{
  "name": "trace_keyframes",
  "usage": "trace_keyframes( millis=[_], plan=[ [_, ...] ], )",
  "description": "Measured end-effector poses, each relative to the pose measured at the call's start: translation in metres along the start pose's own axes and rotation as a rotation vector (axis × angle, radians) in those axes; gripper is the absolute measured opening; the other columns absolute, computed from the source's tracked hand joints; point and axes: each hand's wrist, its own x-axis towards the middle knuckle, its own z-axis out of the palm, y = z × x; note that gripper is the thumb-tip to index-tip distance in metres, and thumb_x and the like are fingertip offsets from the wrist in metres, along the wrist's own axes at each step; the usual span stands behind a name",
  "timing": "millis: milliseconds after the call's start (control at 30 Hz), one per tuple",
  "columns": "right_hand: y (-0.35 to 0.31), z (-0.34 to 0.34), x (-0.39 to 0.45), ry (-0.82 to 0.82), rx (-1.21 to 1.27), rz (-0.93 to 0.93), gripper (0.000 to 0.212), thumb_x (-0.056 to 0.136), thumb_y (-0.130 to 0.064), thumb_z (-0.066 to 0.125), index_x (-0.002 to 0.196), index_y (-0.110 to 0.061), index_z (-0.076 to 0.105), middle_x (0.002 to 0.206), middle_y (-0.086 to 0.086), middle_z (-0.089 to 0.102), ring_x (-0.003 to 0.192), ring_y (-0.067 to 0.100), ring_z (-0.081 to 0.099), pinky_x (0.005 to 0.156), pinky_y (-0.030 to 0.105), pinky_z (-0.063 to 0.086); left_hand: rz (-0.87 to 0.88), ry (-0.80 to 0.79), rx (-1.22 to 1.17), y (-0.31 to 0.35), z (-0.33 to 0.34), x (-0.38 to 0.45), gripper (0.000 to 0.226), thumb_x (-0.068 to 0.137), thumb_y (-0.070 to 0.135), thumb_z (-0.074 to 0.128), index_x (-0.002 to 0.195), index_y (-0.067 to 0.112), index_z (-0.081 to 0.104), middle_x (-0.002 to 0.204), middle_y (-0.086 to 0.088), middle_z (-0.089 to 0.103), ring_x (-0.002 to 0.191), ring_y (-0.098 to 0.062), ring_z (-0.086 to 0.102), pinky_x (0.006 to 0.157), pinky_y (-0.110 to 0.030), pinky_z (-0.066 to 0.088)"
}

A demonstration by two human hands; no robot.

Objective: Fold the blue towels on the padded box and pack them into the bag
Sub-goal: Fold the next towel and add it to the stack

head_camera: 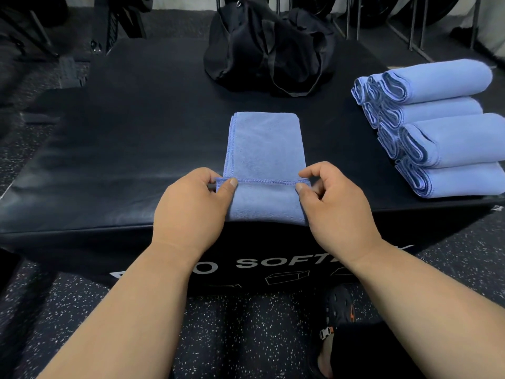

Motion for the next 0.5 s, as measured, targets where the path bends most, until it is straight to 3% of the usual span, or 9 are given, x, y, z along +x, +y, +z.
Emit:
trace_keyframes(
  millis=[100, 200, 300, 400, 500],
  plan=[
    [0.003, 0.0, 0.001, -0.004, -0.02, 0.006, 0.01, 0.102, -0.034, 0.061, 0.111, -0.037, 0.061, 0.075, -0.004, 0.061, 0.077, 0.01, 0.059, 0.065, 0.022, 0.043, -0.039, 0.04, 0.009, 0.004, 0.003, 0.001, 0.031, 0.095, 0.061, 0.06, 0.086, 0.031, 0.061, 0.082, 0.018, 0.068, 0.078, -0.005, 0.062, 0.065, -0.031, 0.047],
    [0.004, 0.001, 0.0, -0.009, -0.05, -0.009, 0.012, 0.102, -0.033, 0.061, 0.113, -0.038, 0.06, 0.073, -0.004, 0.059, 0.077, 0.008, 0.058, 0.062, 0.018, 0.042, 0.01, 0.132, -0.034, 0.01, 0.001, -0.005, 0.024, 0.093, 0.055, 0.068, 0.1, 0.035, 0.057, 0.082, 0.015, 0.066, 0.08, -0.005, 0.061, 0.066, -0.03, 0.045],
    [0.004, 0.001, 0.0, -0.015, -0.074, -0.024, 0.013, 0.102, -0.033, 0.061, 0.114, -0.038, 0.06, 0.071, -0.004, 0.058, 0.077, 0.009, 0.057, 0.064, 0.023, 0.044, 0.426, 0.231, 0.045, 0.014, 0.0, -0.009, 0.023, 0.093, 0.039, 0.073, 0.115, 0.032, 0.067, 0.109, 0.017, 0.063, 0.103, -0.011, 0.058, 0.092, -0.027, 0.043],
    [0.005, 0.001, 0.0, -0.019, -0.084, -0.027, 0.013, 0.101, -0.035, 0.061, 0.114, -0.037, 0.06, 0.074, -0.006, 0.06, 0.076, 0.007, 0.058, 0.067, 0.029, 0.046, 0.683, 0.043, 0.15, 0.01, 0.01, -0.01, 0.029, 0.097, 0.044, 0.067, 0.122, 0.033, 0.075, 0.126, 0.014, 0.068, 0.122, -0.016, 0.055, 0.11, -0.031, 0.037],
    [0.004, 0.001, -0.001, -0.025, -0.084, -0.036, 0.014, 0.101, -0.037, 0.06, 0.115, -0.038, 0.06, 0.079, -0.008, 0.063, 0.08, 0.005, 0.059, 0.07, 0.029, 0.044, 0.635, -0.118, 0.229, -0.003, 0.019, -0.012, 0.048, 0.096, 0.06, 0.056, 0.138, 0.038, 0.068, 0.143, 0.013, 0.063, 0.137, -0.019, 0.05, 0.119, -0.038, 0.036]
  ],
)
